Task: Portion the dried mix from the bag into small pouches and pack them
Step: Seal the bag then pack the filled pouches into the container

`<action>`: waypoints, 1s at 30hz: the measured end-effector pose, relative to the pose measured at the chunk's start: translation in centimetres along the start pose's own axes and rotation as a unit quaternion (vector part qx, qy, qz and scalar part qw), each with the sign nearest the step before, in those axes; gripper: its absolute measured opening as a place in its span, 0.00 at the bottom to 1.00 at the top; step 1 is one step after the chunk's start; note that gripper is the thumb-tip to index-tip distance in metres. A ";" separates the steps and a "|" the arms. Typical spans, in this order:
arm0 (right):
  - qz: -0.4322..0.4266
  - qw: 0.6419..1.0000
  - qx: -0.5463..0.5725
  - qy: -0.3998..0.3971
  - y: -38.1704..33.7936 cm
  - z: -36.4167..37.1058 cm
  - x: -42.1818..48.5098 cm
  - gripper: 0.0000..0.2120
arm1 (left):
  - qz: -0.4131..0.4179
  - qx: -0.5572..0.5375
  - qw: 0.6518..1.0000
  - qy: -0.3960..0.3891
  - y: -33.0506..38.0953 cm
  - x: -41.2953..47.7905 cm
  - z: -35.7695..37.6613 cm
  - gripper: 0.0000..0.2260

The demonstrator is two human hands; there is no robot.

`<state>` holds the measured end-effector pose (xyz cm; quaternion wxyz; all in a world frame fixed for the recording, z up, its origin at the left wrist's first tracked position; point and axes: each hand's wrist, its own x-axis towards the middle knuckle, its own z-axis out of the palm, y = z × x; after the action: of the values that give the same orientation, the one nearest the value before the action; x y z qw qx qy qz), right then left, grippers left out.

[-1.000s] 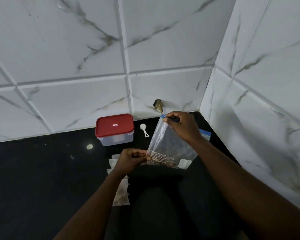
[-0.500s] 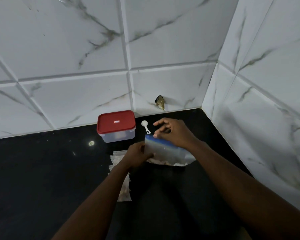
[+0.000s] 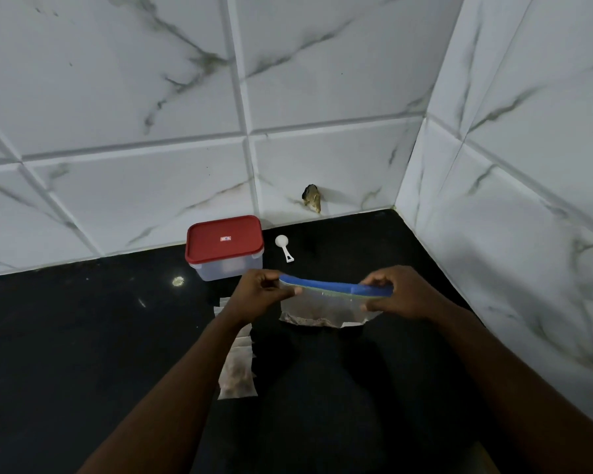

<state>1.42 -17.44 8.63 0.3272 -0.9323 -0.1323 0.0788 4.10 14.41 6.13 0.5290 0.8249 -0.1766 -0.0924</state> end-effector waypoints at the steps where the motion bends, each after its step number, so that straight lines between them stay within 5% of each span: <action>1: 0.008 1.000 0.006 0.027 0.3 0.1 -0.2 0.14 | 0.004 -0.007 1.000 -0.001 0.0 0.0 0.0 0.20; 5: 0.030 0.996 0.074 0.051 0.7 -0.4 -0.2 0.09 | 0.005 -0.023 1.000 0.006 0.4 0.0 -0.1 0.25; 11: 0.084 0.966 0.235 0.067 1.1 -0.5 -0.1 0.09 | -0.044 -0.111 0.993 -0.005 0.4 -0.2 -0.3 0.10; 14: 0.093 0.959 0.256 0.079 1.2 0.1 0.0 0.07 | -0.061 -0.138 0.988 -0.011 0.3 -0.4 -0.2 0.07; 21: 0.094 0.957 0.265 0.070 1.0 0.6 0.5 0.08 | -0.077 -0.160 0.984 0.028 -0.3 -0.2 0.1 0.20; 30: 0.141 0.929 0.338 0.047 0.5 0.8 0.8 0.10 | -0.109 -0.153 0.982 0.032 -0.2 0.0 0.4 0.10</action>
<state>2.06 -17.12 7.64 0.6142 -0.7783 0.0503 0.1205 3.98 14.15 5.75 0.6412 0.7509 -0.0524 -0.1491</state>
